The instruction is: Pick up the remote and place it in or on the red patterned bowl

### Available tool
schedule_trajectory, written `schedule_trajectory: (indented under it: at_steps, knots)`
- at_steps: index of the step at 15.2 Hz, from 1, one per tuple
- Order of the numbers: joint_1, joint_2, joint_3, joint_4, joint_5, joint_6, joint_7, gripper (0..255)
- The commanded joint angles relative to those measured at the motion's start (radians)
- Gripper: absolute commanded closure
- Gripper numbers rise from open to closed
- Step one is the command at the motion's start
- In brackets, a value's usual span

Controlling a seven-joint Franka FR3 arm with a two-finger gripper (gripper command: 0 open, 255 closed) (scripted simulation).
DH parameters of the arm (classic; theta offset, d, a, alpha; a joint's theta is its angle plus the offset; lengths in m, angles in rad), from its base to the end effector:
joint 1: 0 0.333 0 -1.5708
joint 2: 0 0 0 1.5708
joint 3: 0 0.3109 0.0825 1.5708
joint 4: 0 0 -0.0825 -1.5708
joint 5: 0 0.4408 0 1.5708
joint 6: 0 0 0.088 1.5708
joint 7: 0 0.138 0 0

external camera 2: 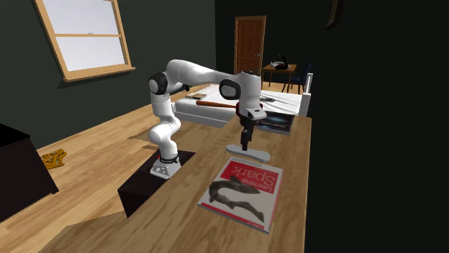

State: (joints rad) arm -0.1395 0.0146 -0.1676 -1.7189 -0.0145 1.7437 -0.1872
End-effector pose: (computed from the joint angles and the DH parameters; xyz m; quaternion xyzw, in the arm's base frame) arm 0.5951 -0.1901 0.5157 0.9982 -0.0587 0.0030 0.0094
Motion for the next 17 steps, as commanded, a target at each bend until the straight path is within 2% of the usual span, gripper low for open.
schedule_trajectory:
  at_steps: [1,6,14,15,17]
  knots:
    - [-0.002,0.006,-0.002,-0.017,0.002,0.024,-0.002,0]
    - [-0.002,0.008,-0.002,-0.077,0.002,0.085,-0.002,0]
    - [-0.002,0.008,-0.002,-0.077,0.002,0.085,-0.002,0]
    - [-0.002,0.008,-0.002,-0.077,0.002,0.085,-0.002,255]
    - [-0.002,0.008,-0.002,-0.077,0.002,0.085,-0.002,255]
